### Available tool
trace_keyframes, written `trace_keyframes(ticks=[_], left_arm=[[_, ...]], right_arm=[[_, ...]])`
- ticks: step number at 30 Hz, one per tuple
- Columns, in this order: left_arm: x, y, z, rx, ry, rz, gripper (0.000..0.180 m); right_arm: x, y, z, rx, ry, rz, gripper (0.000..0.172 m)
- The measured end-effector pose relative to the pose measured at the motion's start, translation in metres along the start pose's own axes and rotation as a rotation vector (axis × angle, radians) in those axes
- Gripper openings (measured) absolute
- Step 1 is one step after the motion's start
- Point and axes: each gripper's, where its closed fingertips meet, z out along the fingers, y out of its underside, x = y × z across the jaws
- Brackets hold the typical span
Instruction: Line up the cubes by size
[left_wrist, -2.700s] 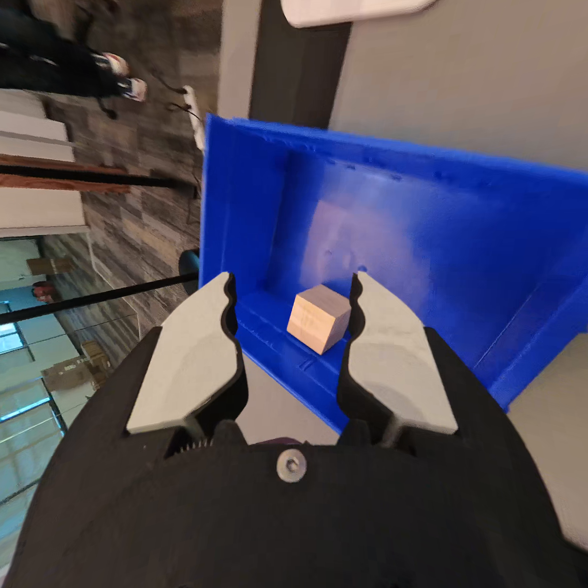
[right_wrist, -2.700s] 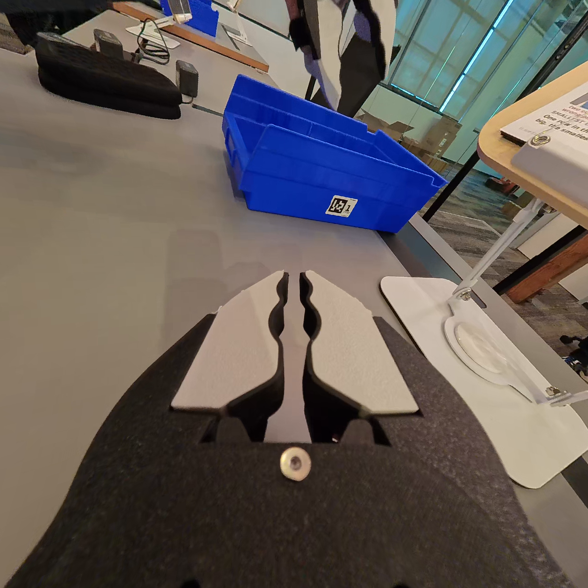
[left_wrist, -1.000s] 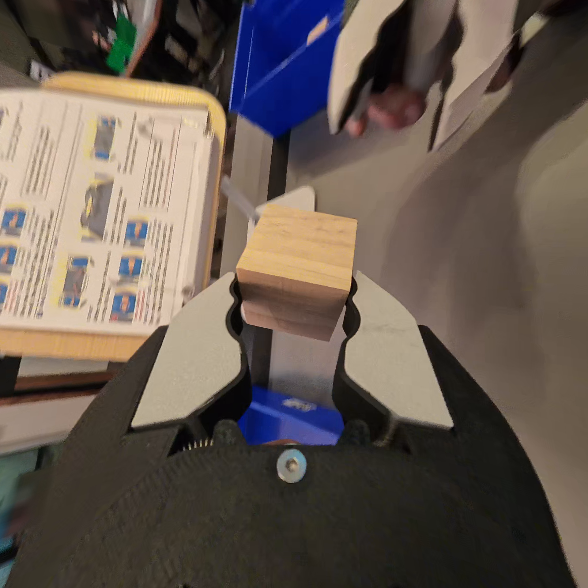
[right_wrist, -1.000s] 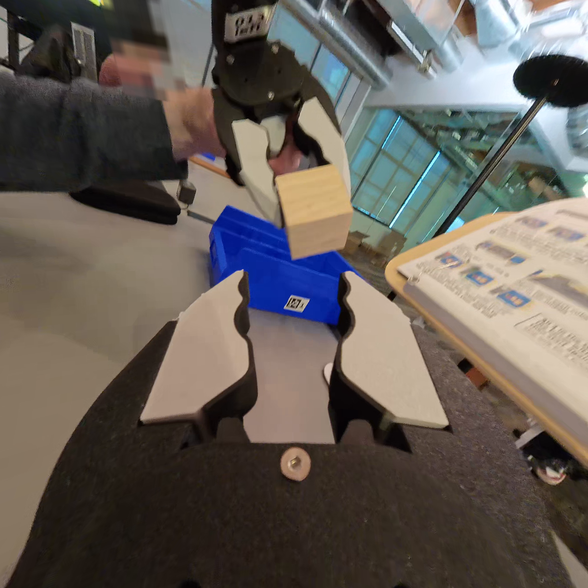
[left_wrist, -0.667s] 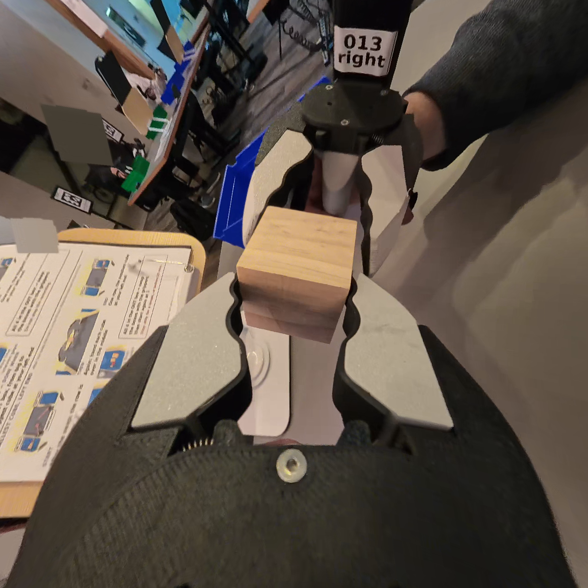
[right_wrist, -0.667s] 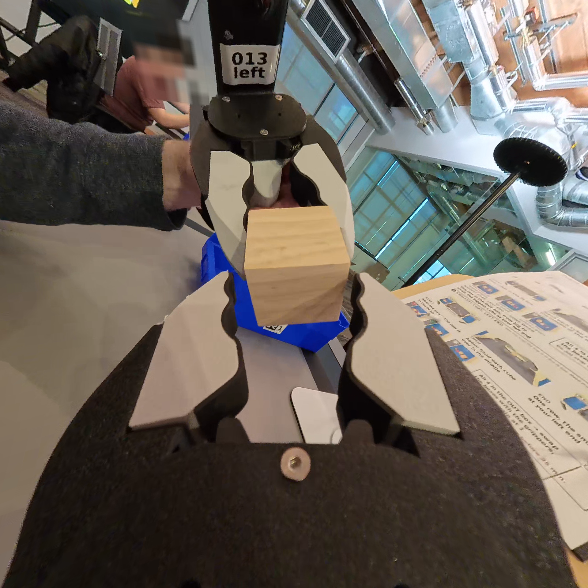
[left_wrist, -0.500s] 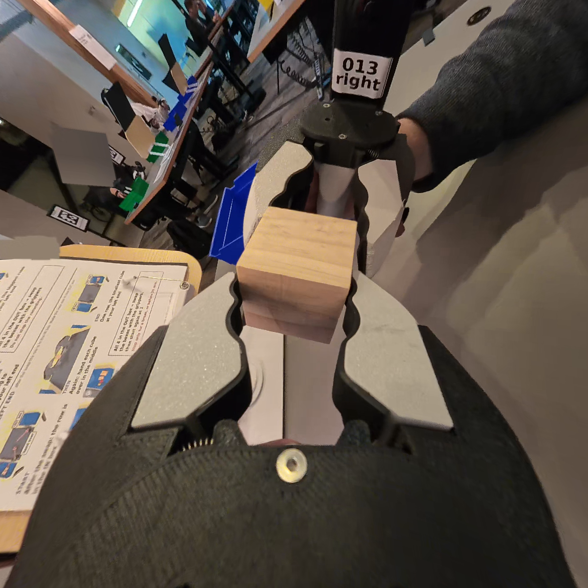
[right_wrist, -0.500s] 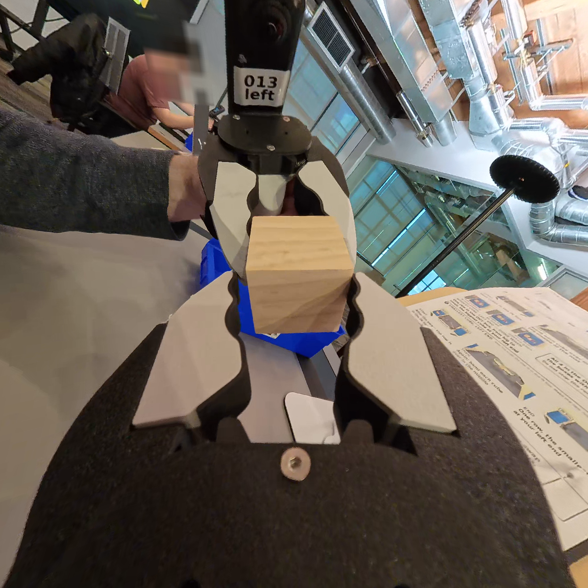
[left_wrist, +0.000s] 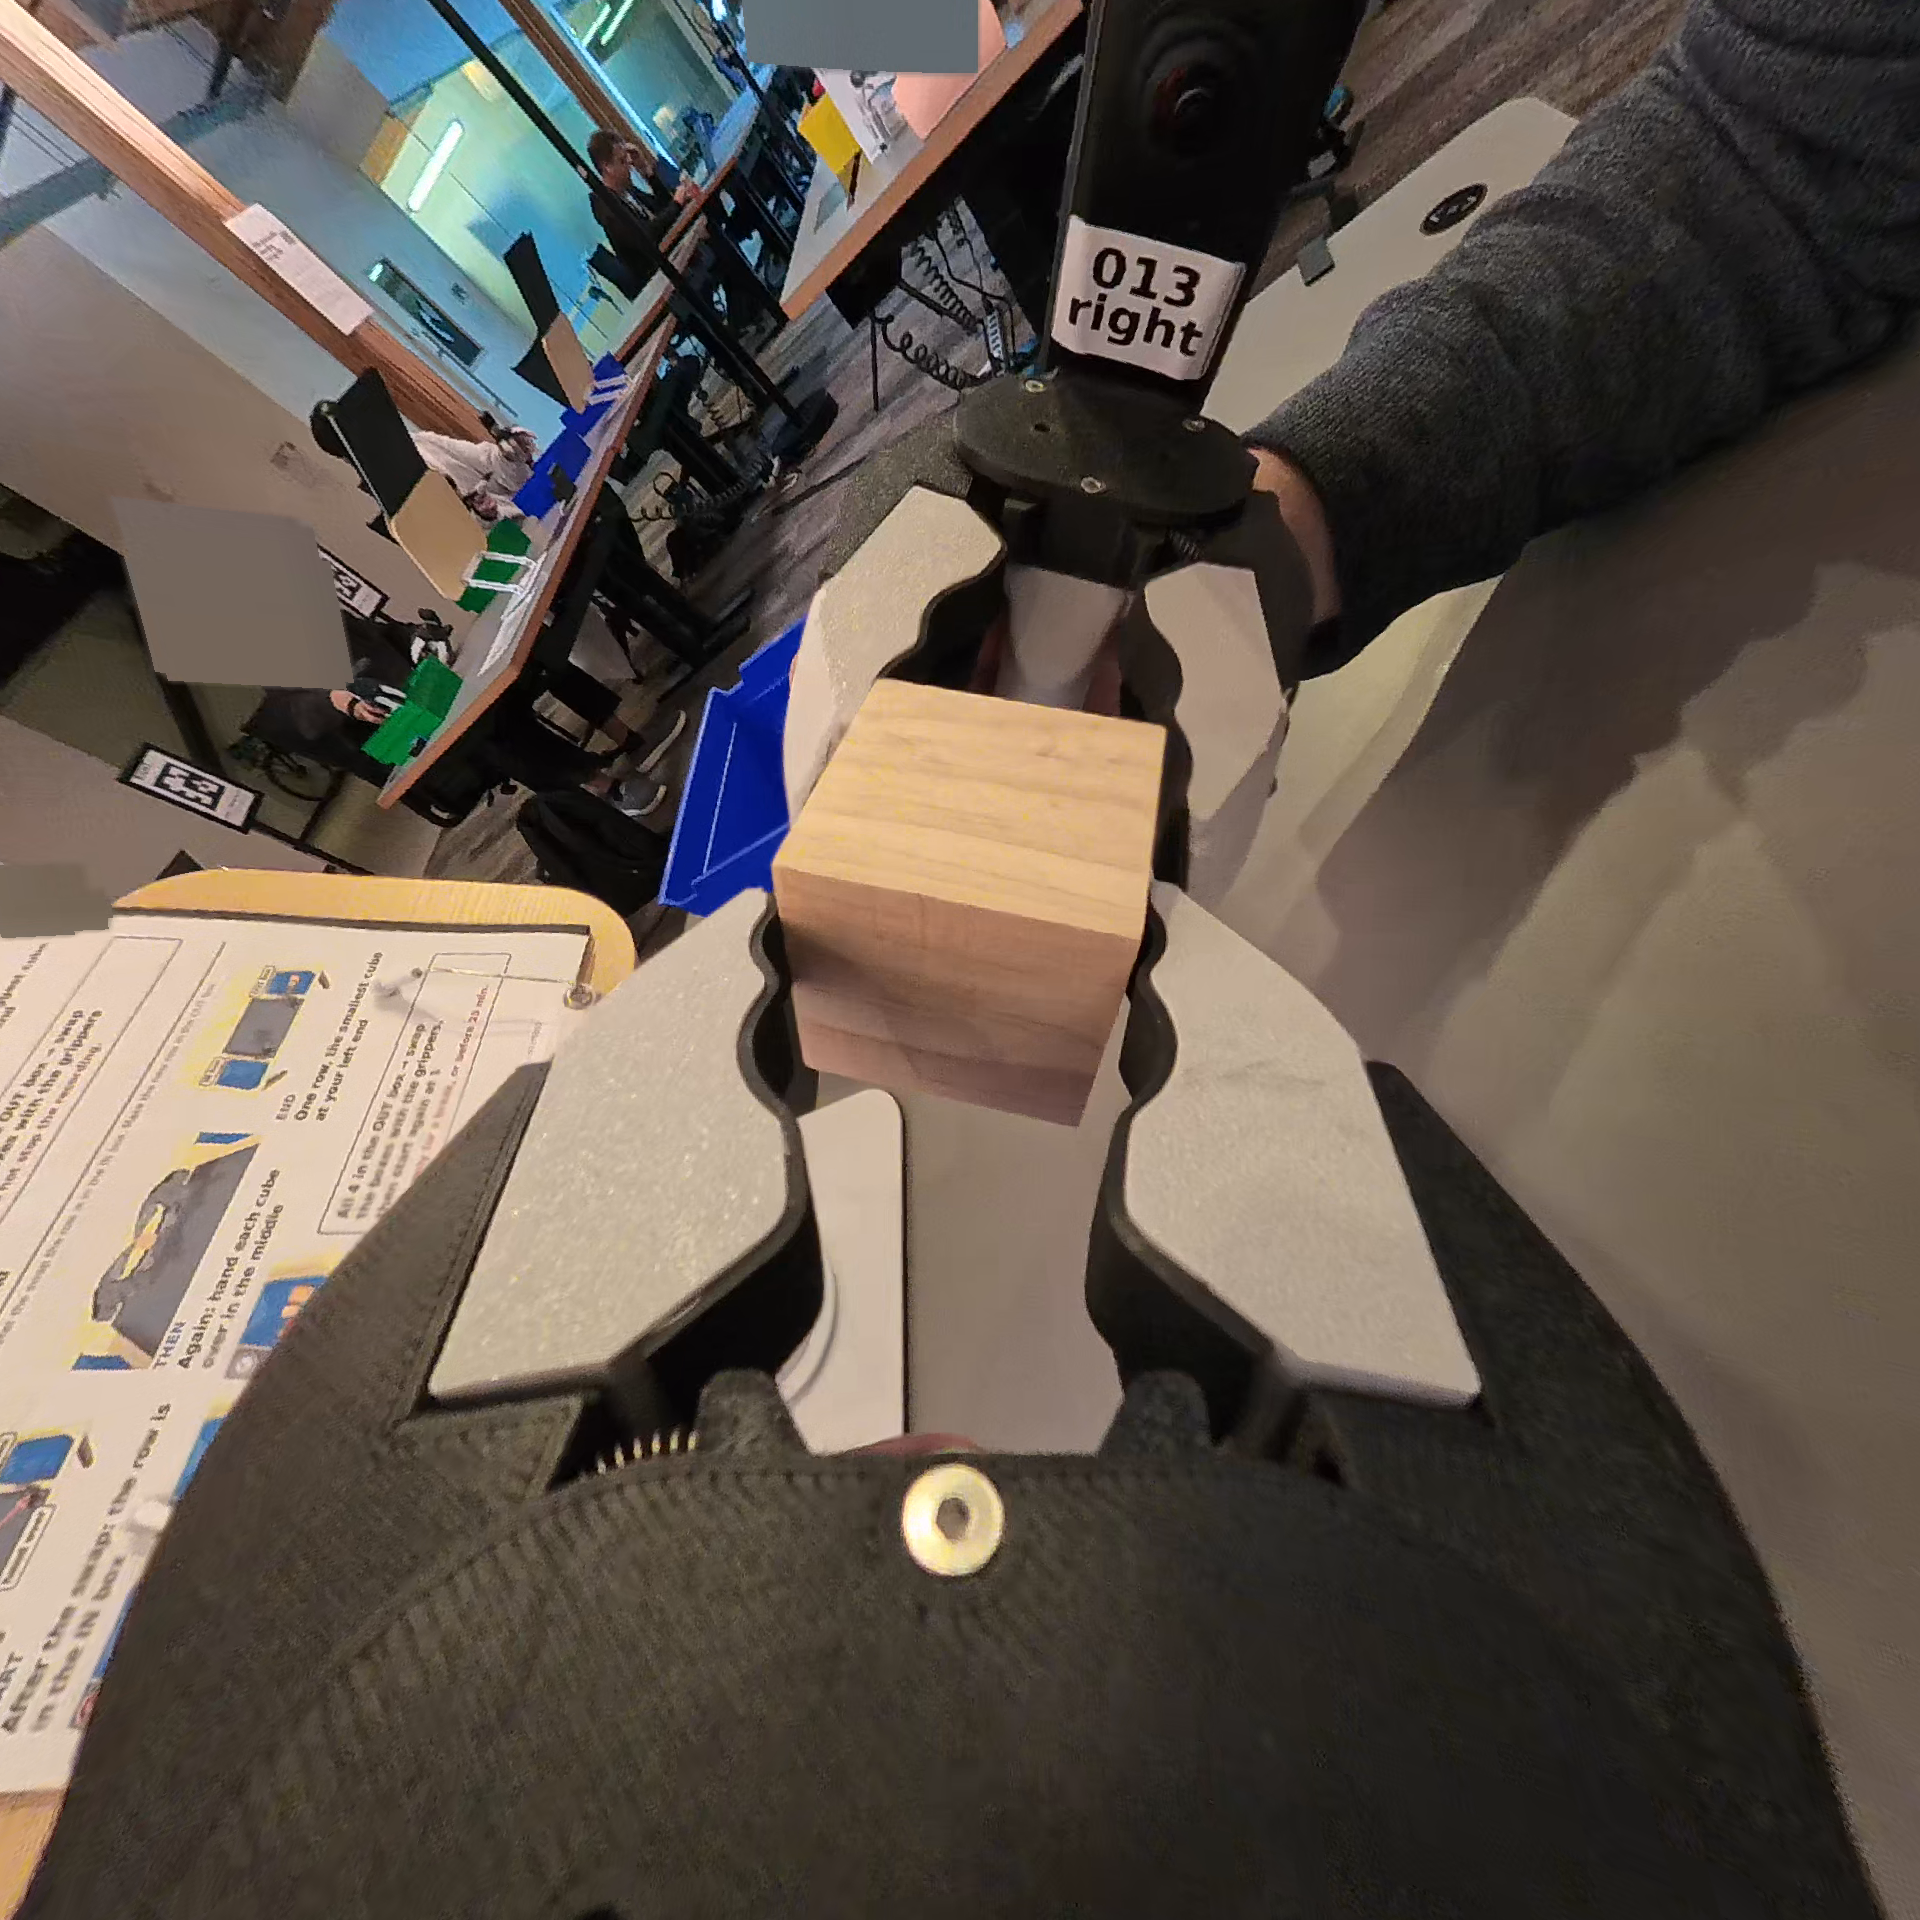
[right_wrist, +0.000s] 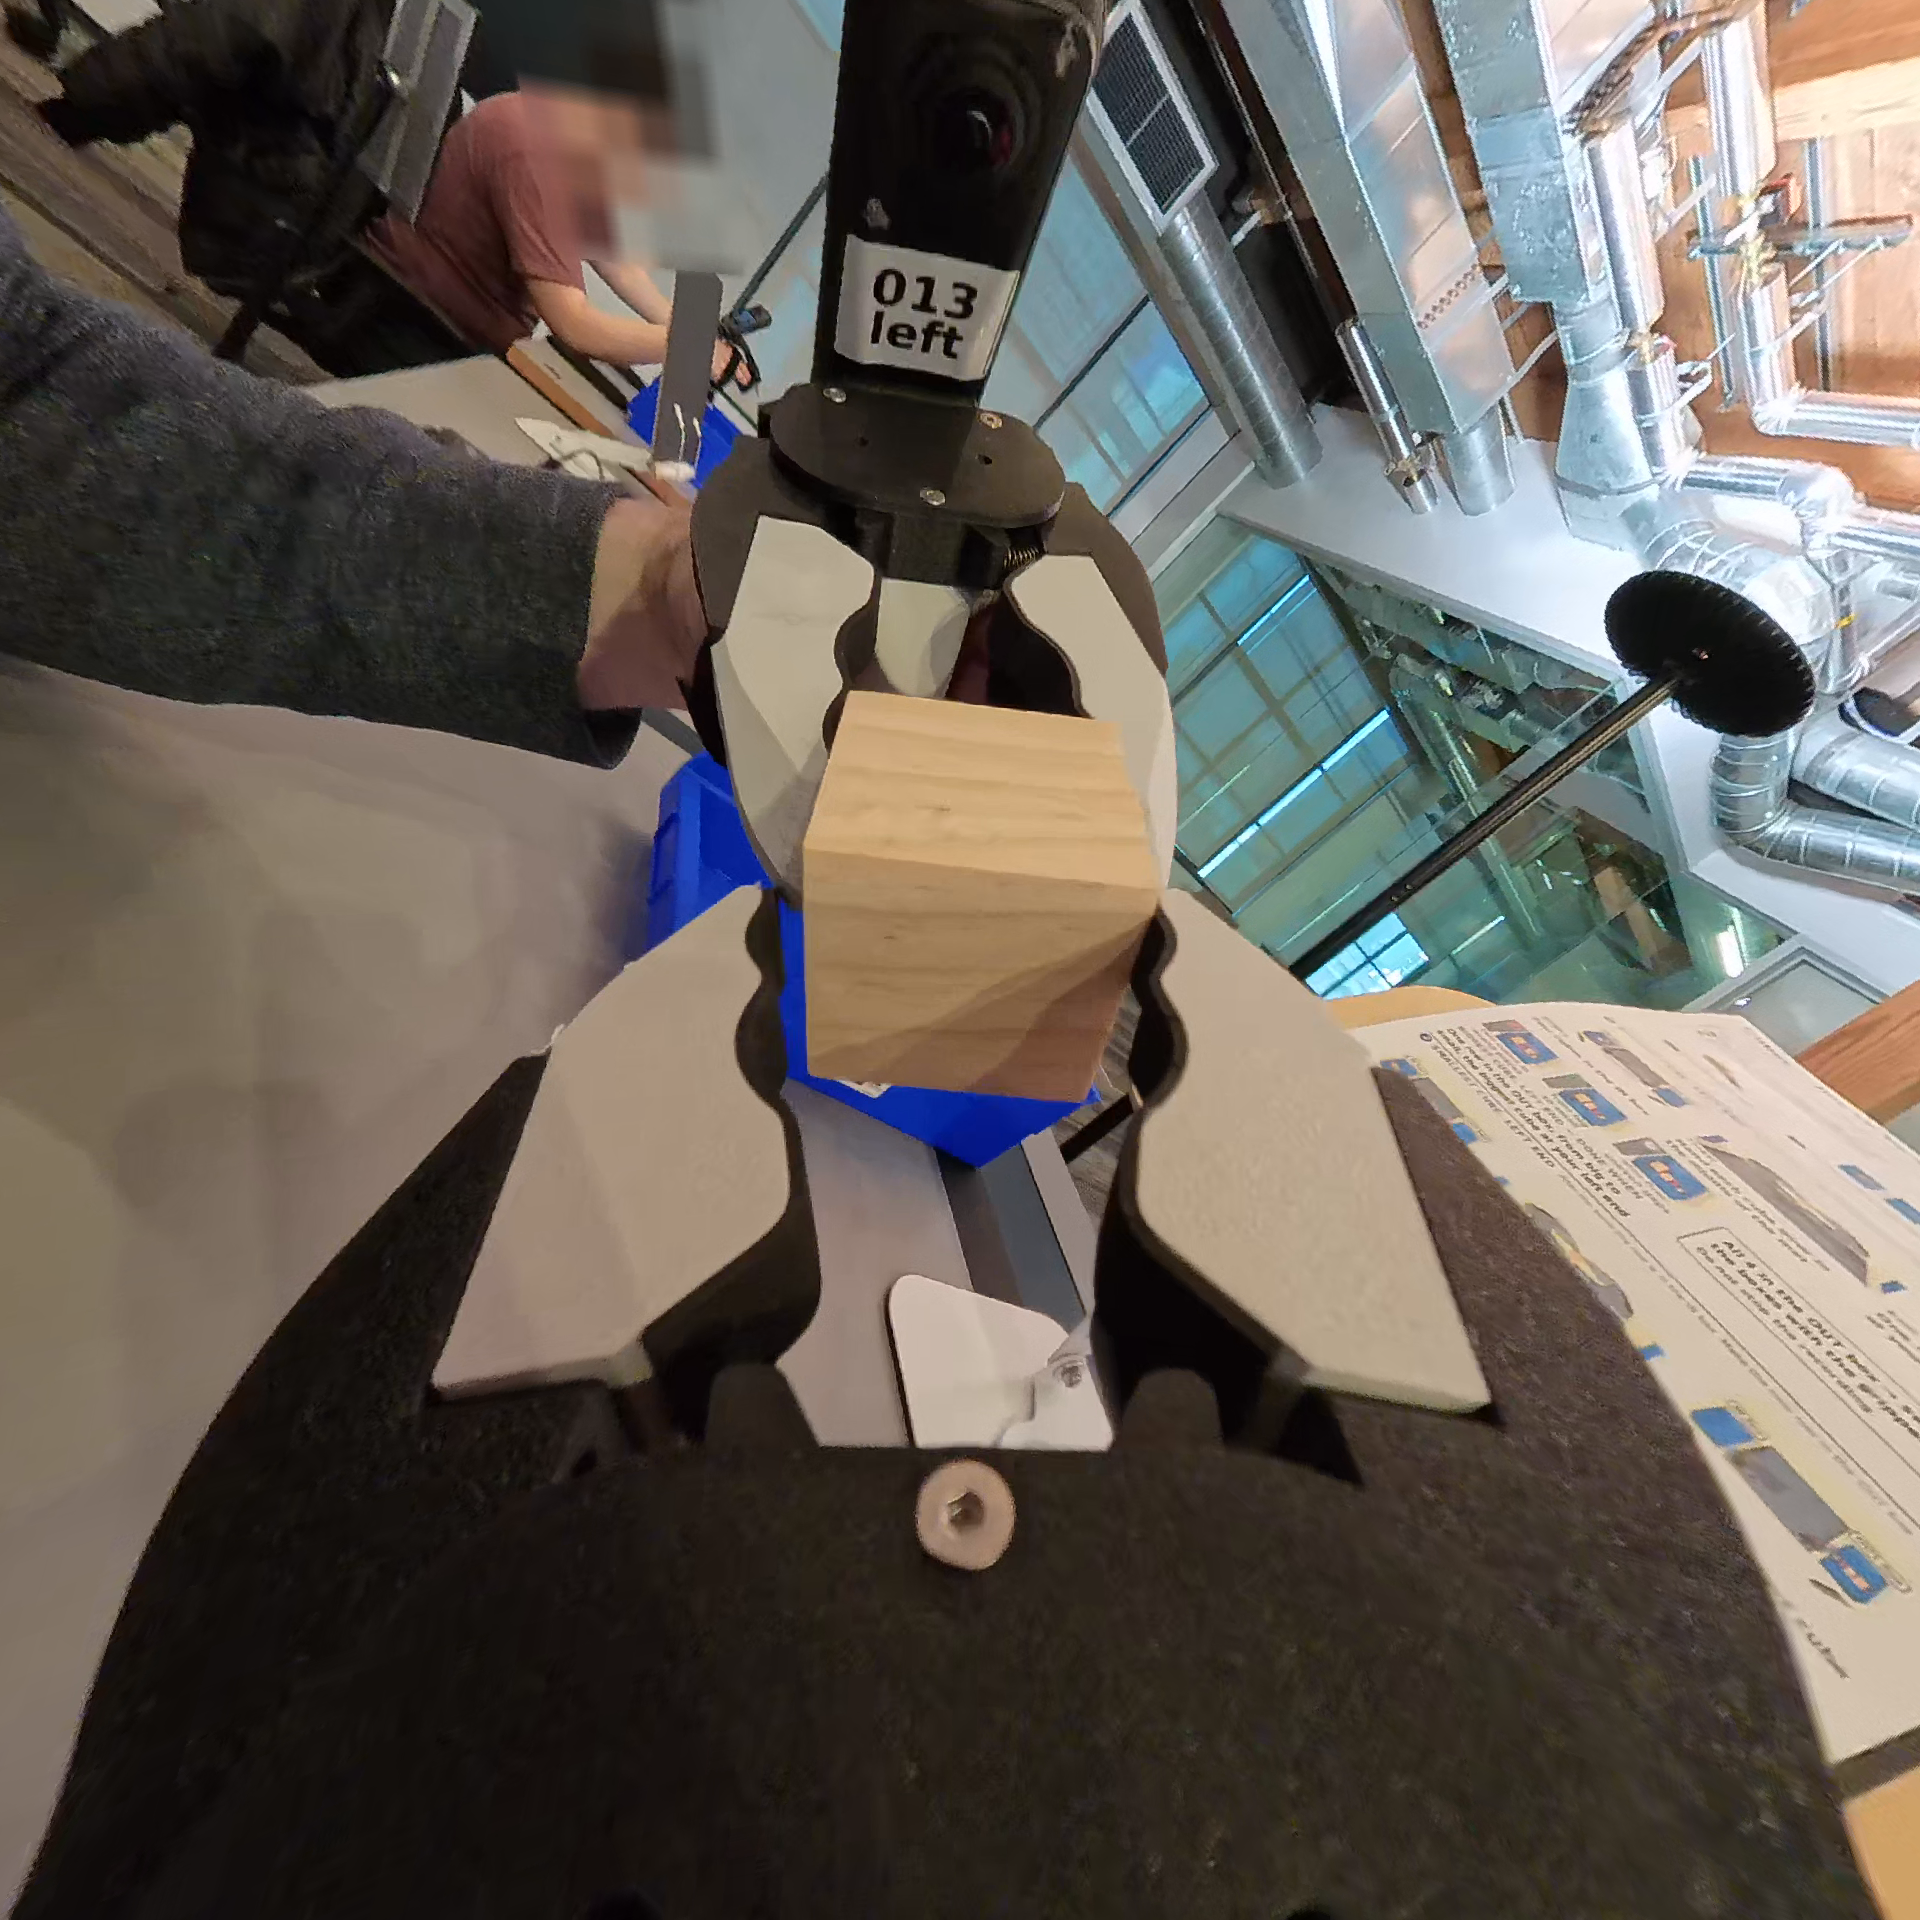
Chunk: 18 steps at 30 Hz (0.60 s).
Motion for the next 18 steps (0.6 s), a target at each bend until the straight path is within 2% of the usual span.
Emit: trace_keyframes(ticks=[18], left_arm=[[0.0072, -0.0085, 0.0031, 0.045, 0.039, -0.036, 0.061]], right_arm=[[-0.0050, -0.0040, -0.0037, 0.009, -0.080, 0.059, 0.060]])
